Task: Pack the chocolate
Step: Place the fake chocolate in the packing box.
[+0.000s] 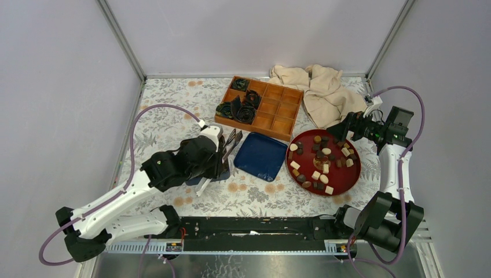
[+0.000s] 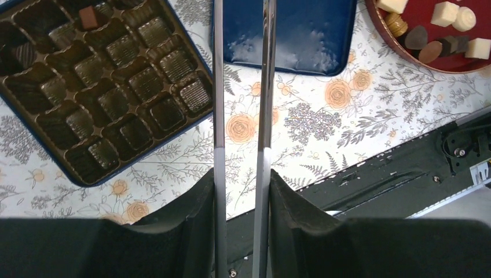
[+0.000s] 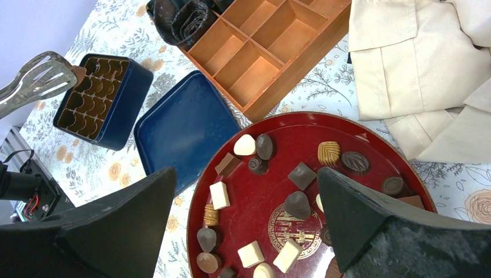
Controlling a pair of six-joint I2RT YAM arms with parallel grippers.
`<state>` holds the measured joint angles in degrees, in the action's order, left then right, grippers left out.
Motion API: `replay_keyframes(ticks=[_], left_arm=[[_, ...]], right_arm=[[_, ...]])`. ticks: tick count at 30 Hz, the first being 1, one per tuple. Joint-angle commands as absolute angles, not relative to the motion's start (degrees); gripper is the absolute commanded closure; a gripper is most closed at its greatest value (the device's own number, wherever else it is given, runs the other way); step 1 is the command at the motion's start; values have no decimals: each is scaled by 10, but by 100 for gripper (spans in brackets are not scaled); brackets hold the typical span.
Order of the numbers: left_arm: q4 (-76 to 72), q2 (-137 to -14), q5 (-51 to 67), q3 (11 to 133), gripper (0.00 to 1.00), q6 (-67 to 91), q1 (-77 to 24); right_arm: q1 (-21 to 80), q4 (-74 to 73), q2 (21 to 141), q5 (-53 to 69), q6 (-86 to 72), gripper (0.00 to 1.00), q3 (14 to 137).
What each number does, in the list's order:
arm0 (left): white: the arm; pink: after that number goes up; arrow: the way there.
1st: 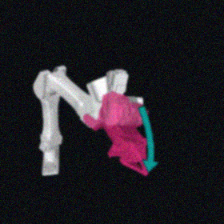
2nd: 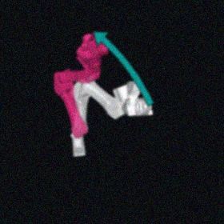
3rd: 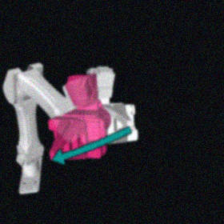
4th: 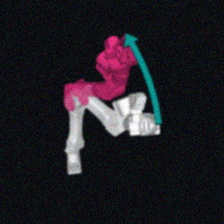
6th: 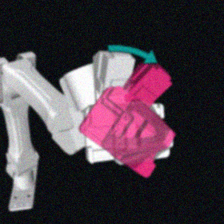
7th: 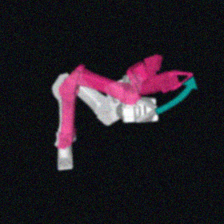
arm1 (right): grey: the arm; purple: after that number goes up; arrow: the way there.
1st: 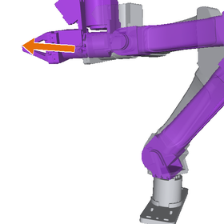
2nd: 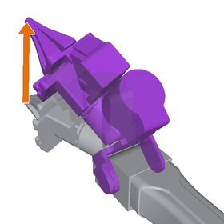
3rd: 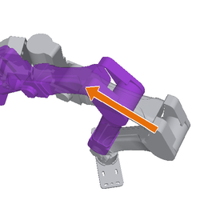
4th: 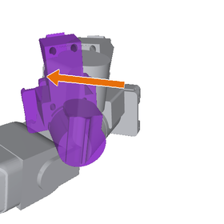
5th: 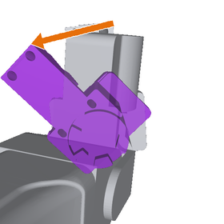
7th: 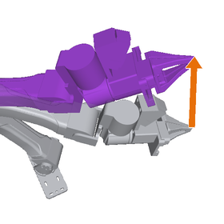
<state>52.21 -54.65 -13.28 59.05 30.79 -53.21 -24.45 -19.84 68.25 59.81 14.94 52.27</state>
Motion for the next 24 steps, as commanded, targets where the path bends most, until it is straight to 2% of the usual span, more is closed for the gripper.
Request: replay_keyframes(ticks=[1,17,24], left_arm=[[549,-539,-175,592,100,353,-528],[613,-603,-214,576,100,389,-519],[594,-629,-200,580,100,359,-478]], right_arm=[[-247,-174,673,627,144,0,531],[-247,-173,674,629,142,0,530],[-248,-173,674,631,142,0,531]])
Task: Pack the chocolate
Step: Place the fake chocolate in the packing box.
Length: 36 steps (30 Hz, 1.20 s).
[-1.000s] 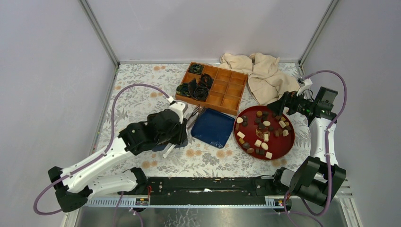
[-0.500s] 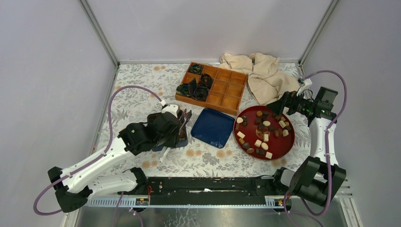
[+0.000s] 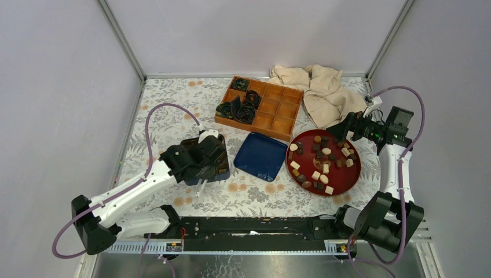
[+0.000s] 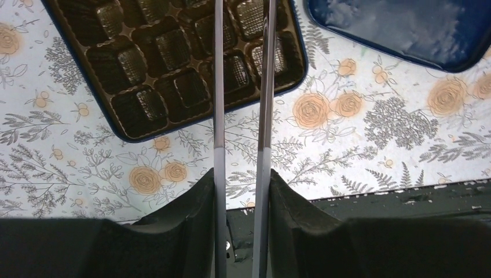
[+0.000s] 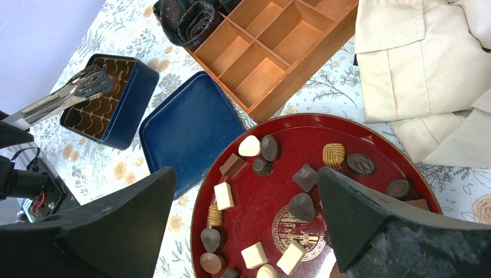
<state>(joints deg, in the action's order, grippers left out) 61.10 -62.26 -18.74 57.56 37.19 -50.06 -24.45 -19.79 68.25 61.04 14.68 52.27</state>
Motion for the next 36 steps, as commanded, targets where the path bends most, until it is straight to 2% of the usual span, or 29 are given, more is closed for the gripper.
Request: replay_keyframes(ticks=[1,8,15,24,36], left_arm=[[592,-633,-192,580,100,355,-471],[585,-655,-164,582,100,343,-452],[578,-666,-151,583,86,337,-452],[585,-674,-159,588,62,341,-452],[592,-663,-165,589,55,342,-452]], right_arm=[[-248,-174,673,631,142,0,531],[-247,-174,673,631,142,0,531],[-247,-174,673,631,142,0,531],[-248,-174,673,631,142,0,531],[-247,-174,672,632,142,0,531]])
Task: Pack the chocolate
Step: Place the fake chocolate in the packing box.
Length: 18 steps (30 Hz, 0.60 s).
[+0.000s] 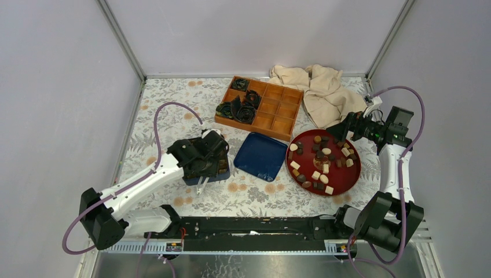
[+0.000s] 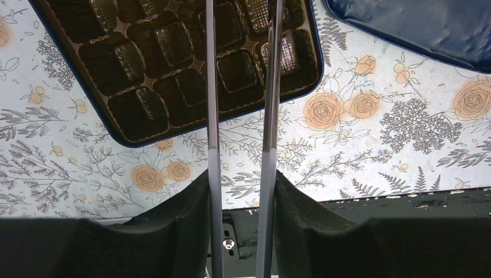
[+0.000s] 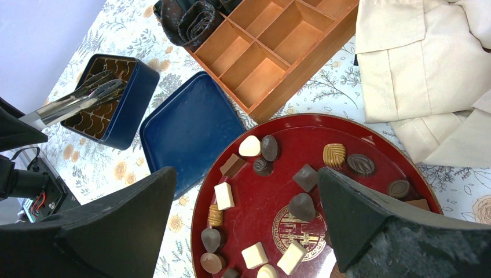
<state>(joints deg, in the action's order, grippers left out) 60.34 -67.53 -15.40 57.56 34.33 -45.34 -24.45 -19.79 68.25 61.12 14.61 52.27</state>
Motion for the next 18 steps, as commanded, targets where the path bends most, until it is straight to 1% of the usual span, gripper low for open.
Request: replay_keyframes(ticks=[1,4,7,13,18], left_arm=[[592,-661,-166,590,55,342,-451],[592,-647,-156,599,57,341,-452],[571,-619,-118,607,60,331,-452],[477,-547,-6,588,62,310,-452],[387,-526,69,561,65,307,-454]], right_arm=[[-247,-174,672,632,143,0,531],[-248,-174,672,631,142,0,531],[-247,-175,671,631,142,0,532],[-248,-173,671,630,142,0,531],[-248,-174,673,628,143,0,530]])
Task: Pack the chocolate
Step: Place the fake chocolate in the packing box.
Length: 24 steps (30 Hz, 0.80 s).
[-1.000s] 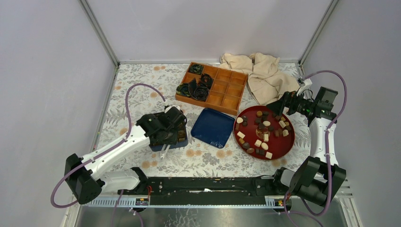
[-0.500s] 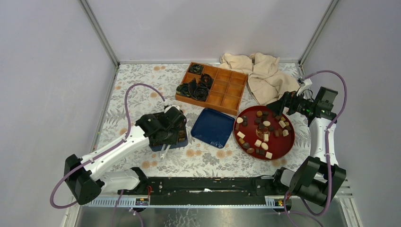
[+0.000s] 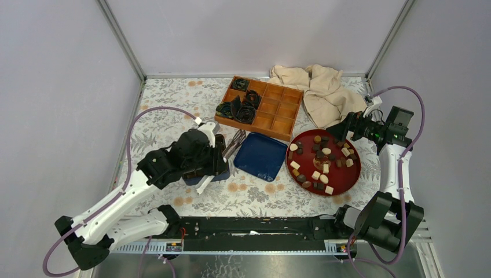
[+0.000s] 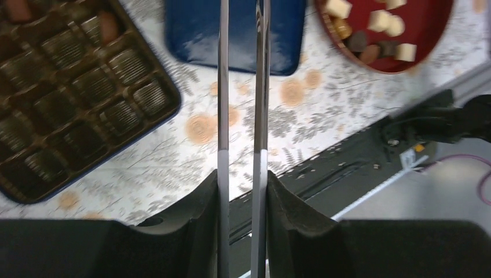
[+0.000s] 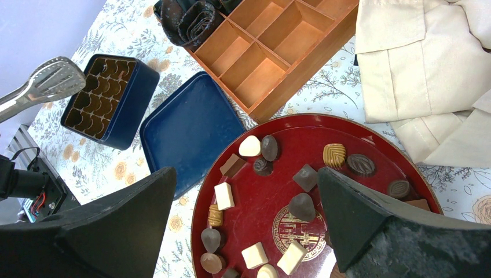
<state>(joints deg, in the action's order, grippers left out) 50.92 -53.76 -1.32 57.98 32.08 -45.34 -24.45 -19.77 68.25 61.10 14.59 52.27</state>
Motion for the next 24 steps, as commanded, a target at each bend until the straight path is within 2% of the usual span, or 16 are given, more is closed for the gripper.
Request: replay_keyframes(ticks=[1,8,24], left_arm=[[363,-525,84,552,65,312,-457],[238,-561,92,526,66,330,-505],[125,-708,33,559,67,325,-622]], right_arm=[[-247,-174,673,628,143,0,530],[-247,-174,675,628,145,0,529],[-248,-178,675,630,149,0,531]])
